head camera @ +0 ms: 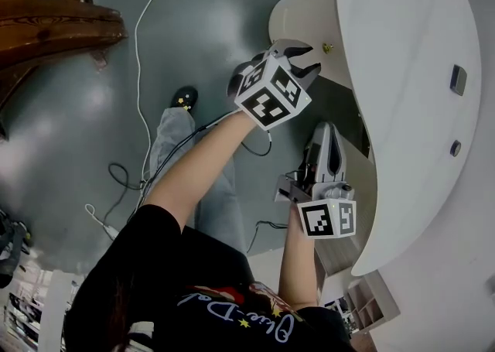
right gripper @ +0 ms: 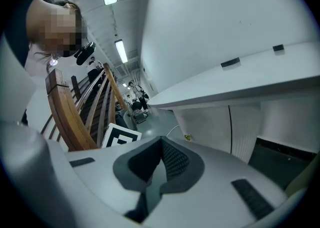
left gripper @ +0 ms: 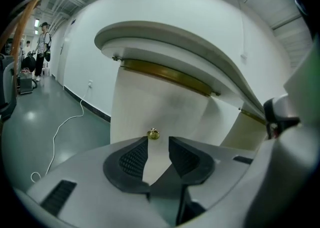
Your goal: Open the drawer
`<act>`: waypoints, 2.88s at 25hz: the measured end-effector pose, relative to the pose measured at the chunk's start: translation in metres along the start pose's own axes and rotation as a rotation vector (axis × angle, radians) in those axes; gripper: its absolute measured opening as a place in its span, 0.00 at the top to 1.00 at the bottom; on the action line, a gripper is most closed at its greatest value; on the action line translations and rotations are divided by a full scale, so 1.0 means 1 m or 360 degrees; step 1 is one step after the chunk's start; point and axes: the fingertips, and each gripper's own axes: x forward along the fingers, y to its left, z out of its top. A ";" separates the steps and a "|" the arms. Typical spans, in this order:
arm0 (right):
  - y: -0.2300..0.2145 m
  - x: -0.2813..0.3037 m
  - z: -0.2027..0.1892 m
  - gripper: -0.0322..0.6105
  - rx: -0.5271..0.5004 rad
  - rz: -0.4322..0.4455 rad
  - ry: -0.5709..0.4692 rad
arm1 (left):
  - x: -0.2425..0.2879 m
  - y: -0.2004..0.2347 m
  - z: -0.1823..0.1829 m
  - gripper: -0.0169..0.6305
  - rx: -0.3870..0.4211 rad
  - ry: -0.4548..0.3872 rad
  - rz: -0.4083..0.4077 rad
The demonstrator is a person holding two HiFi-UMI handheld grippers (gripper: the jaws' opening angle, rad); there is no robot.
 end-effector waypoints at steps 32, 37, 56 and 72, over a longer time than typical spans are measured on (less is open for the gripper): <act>0.001 0.010 0.010 0.95 0.0063 -0.0049 -0.0044 | 0.064 0.010 0.004 0.81 0.0117 0.0040 -0.0099; 0.007 0.012 0.012 0.95 0.0065 -0.0047 -0.0051 | 0.060 0.012 0.003 0.81 0.0123 0.0066 -0.0116; 0.018 0.018 0.015 0.95 0.0051 -0.0036 -0.0063 | 0.043 0.011 -0.010 0.82 0.0146 0.0120 -0.0146; 0.038 0.027 0.013 0.95 0.0048 -0.0011 -0.0072 | 0.021 0.011 -0.024 0.82 0.0154 0.0179 -0.0152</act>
